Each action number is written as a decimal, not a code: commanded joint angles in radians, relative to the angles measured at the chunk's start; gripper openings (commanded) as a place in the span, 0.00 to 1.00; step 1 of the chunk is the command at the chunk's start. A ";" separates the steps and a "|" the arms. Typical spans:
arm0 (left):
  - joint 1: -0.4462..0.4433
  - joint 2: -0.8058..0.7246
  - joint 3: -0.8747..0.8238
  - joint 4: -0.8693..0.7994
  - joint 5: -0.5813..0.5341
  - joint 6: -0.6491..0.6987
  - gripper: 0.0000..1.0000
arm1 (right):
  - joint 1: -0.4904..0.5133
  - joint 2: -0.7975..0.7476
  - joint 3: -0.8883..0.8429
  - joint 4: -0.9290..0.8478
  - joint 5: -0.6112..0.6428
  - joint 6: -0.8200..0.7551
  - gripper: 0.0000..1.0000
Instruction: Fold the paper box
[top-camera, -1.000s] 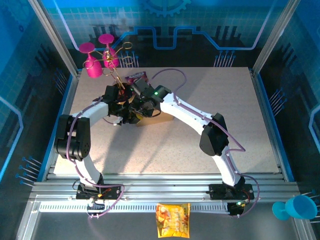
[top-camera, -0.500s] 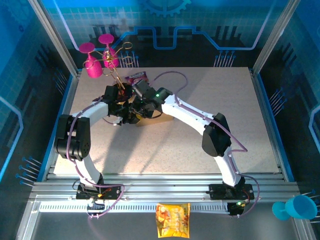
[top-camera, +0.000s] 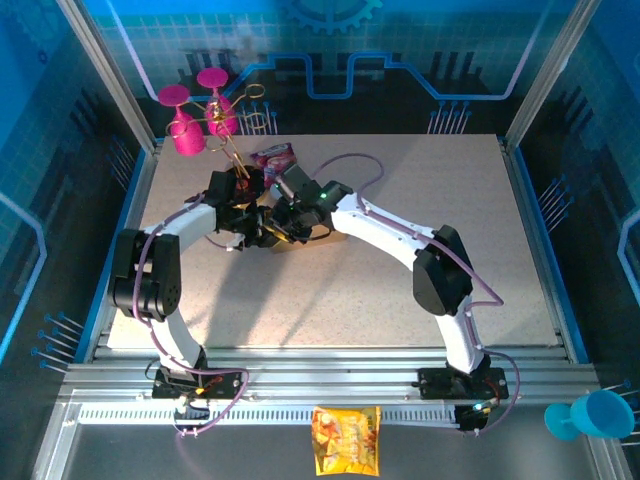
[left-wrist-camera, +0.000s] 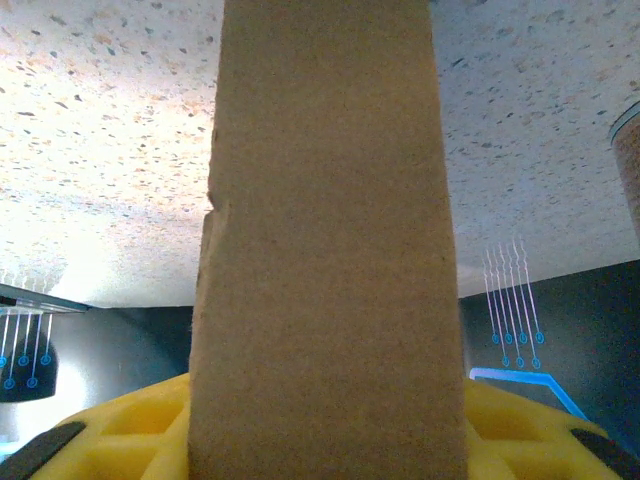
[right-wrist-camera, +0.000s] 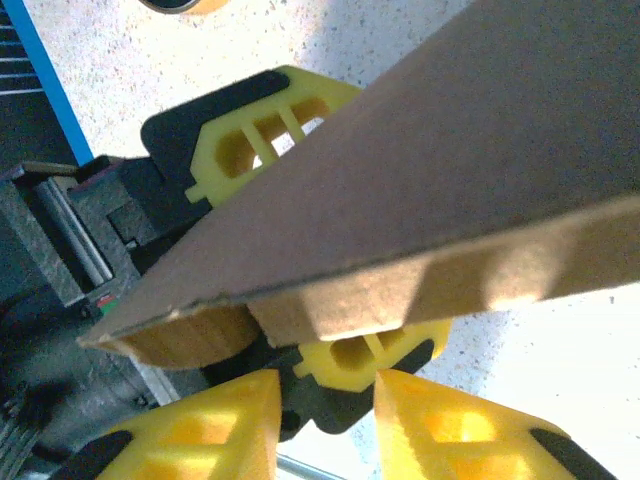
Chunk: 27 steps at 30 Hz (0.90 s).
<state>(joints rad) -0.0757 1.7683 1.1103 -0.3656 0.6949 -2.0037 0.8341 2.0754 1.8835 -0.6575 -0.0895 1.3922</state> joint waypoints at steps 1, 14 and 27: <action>0.024 0.035 -0.004 -0.079 -0.078 -0.122 0.00 | -0.014 0.007 0.057 -0.041 -0.050 0.011 0.36; 0.024 0.032 -0.004 -0.084 -0.081 -0.115 0.00 | -0.035 -0.073 -0.053 0.182 -0.101 0.306 0.50; 0.024 0.030 0.000 -0.088 -0.084 -0.110 0.00 | -0.057 -0.030 -0.023 0.215 -0.086 0.462 0.49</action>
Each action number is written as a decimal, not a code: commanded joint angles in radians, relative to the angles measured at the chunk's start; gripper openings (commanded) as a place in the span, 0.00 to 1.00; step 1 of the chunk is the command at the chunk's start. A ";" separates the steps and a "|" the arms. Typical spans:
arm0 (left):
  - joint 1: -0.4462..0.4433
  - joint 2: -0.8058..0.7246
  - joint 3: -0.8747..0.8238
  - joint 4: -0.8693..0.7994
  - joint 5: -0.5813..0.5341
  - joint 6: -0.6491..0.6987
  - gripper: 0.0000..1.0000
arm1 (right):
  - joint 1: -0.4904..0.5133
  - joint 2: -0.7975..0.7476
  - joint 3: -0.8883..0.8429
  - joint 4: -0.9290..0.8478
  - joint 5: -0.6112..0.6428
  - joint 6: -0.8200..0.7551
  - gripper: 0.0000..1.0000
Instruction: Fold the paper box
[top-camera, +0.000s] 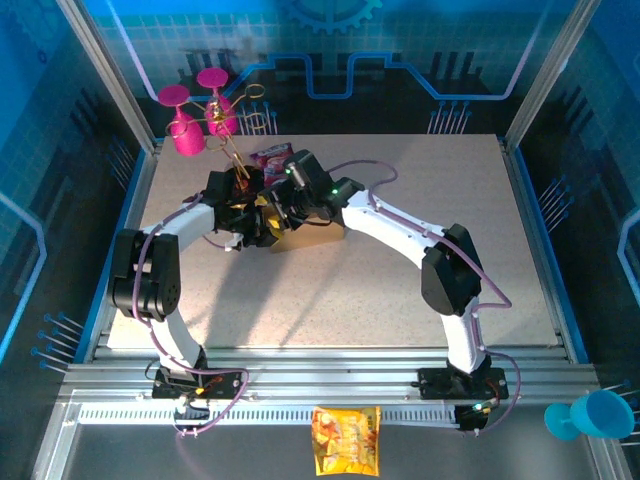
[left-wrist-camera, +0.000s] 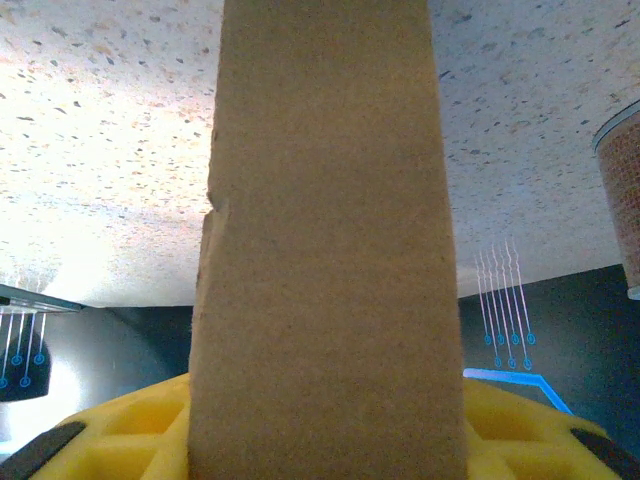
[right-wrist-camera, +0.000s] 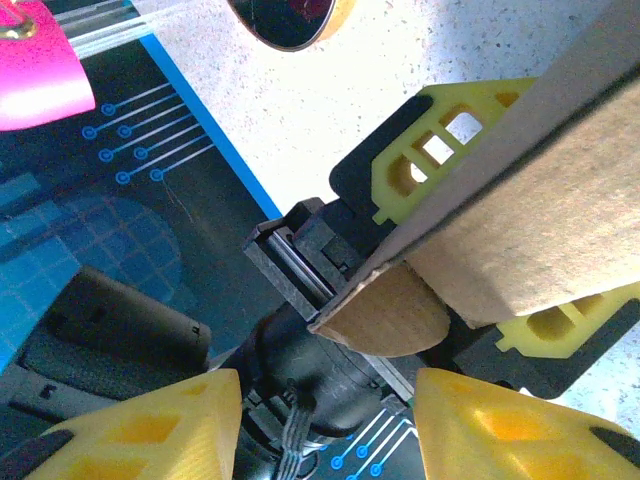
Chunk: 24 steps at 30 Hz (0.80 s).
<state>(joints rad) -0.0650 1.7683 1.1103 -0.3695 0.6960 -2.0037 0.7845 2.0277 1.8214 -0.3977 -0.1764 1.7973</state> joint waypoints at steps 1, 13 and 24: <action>0.013 0.031 0.003 -0.085 -0.086 -0.108 0.00 | -0.006 0.015 0.038 -0.063 0.003 0.071 0.49; 0.013 0.037 0.018 -0.077 -0.093 -0.096 0.00 | 0.041 -0.033 0.087 -0.158 0.135 0.031 0.42; 0.013 0.055 0.039 -0.091 -0.066 -0.068 0.00 | 0.059 0.244 0.632 -0.686 0.276 -0.729 0.32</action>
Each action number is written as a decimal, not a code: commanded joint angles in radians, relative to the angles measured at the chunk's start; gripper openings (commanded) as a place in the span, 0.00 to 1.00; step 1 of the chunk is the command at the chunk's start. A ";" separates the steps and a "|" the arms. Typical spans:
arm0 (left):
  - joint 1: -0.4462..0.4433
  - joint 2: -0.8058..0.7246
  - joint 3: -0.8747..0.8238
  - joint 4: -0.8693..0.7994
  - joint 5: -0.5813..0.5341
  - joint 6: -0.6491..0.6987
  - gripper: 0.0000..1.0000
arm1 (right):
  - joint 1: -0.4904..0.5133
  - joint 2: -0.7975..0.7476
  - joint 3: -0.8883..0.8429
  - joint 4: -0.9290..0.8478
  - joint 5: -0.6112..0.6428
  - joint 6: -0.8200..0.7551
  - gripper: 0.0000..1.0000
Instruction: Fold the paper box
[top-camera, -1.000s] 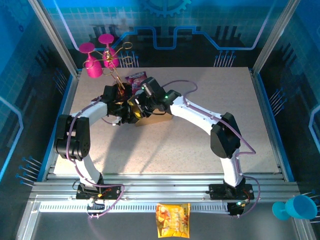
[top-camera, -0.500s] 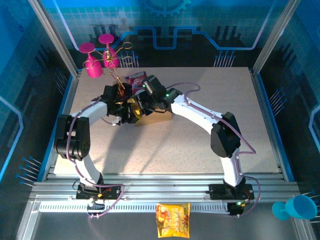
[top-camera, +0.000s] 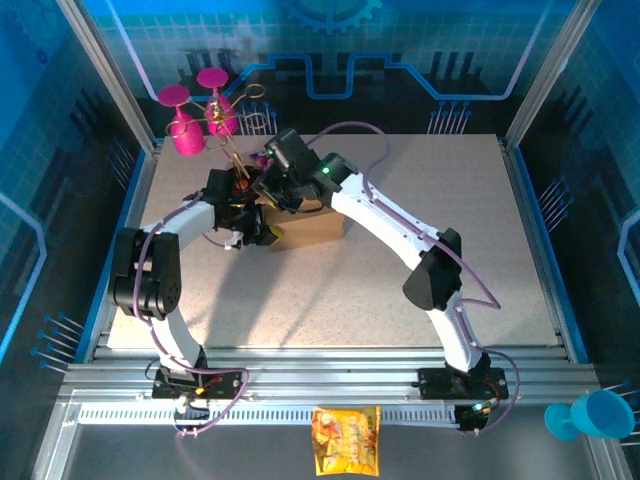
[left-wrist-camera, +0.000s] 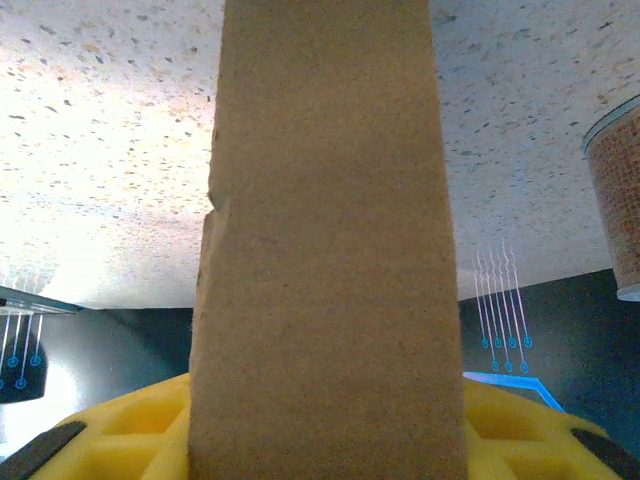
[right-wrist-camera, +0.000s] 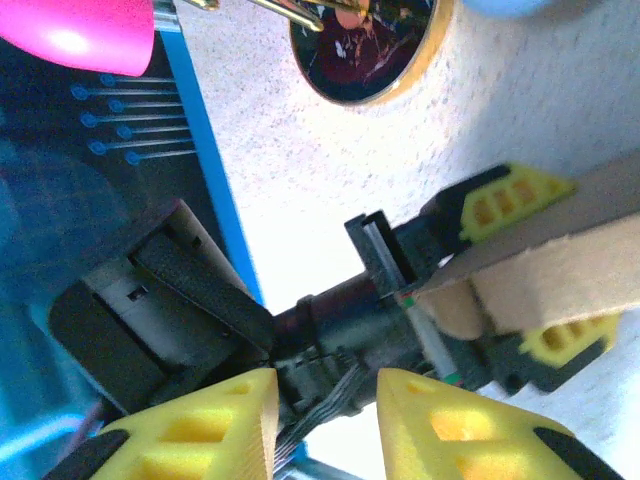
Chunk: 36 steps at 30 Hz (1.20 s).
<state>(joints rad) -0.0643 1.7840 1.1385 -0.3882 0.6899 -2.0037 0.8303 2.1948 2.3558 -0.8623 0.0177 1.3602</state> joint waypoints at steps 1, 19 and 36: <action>0.012 0.045 0.013 -0.072 -0.056 -0.064 0.00 | 0.015 0.089 0.135 -0.240 0.088 -0.342 0.30; 0.000 0.058 0.055 -0.138 -0.046 -0.035 0.00 | 0.069 0.188 0.210 -0.229 0.160 -0.544 0.31; -0.087 0.054 0.009 -0.040 -0.056 -0.126 0.00 | 0.028 0.073 0.042 -0.174 0.217 -0.578 0.27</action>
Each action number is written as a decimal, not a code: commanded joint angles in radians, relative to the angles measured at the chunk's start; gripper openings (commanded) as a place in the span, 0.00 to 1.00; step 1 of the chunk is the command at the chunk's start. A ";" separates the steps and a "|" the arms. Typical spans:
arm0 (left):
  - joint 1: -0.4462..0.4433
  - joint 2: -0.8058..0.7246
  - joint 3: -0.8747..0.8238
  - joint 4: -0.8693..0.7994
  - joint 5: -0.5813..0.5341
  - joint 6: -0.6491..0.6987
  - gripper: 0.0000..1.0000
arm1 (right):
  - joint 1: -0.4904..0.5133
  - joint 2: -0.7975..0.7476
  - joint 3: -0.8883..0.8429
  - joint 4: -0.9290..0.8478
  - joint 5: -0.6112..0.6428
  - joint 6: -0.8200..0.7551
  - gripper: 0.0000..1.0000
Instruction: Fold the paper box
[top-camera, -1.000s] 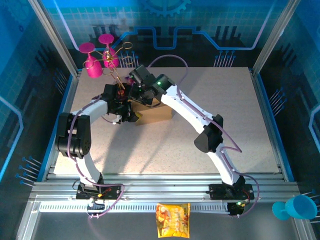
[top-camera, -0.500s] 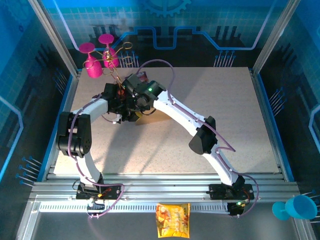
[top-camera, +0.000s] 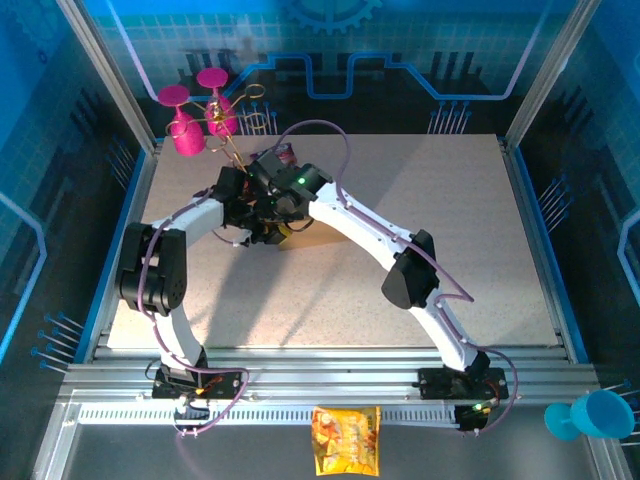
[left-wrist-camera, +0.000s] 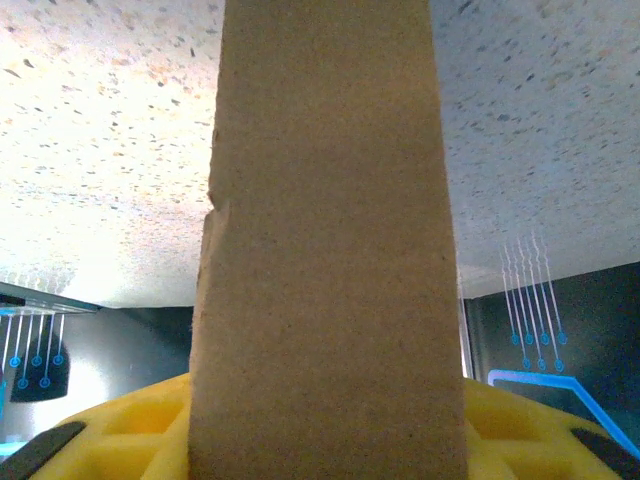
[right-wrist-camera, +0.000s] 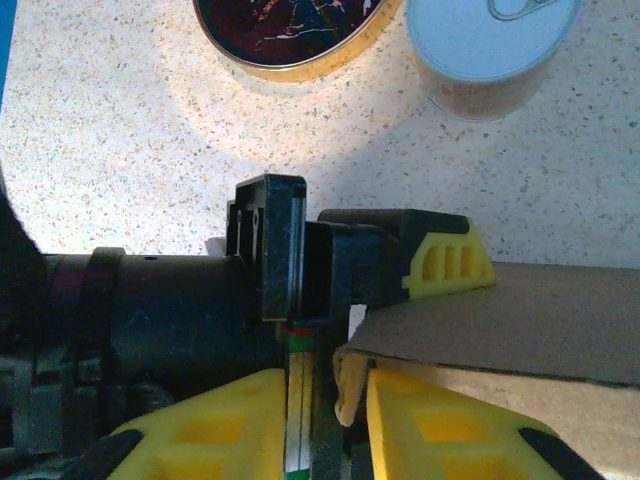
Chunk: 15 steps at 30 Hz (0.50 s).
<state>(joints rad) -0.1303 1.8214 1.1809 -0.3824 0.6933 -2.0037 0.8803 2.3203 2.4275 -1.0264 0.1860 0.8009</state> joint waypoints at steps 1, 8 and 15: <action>-0.027 0.016 -0.039 -0.036 -0.060 -0.136 0.00 | -0.026 -0.065 -0.049 -0.007 0.052 -0.022 0.26; -0.048 0.022 -0.046 0.003 -0.067 -0.176 0.00 | -0.042 -0.134 -0.187 0.026 0.061 -0.026 0.18; -0.048 0.020 -0.047 0.008 -0.067 -0.182 0.00 | -0.049 -0.153 -0.220 0.019 0.085 -0.036 0.14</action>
<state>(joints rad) -0.1806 1.8206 1.1679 -0.3229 0.6842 -2.0037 0.8551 2.1971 2.2227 -0.9627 0.2108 0.7795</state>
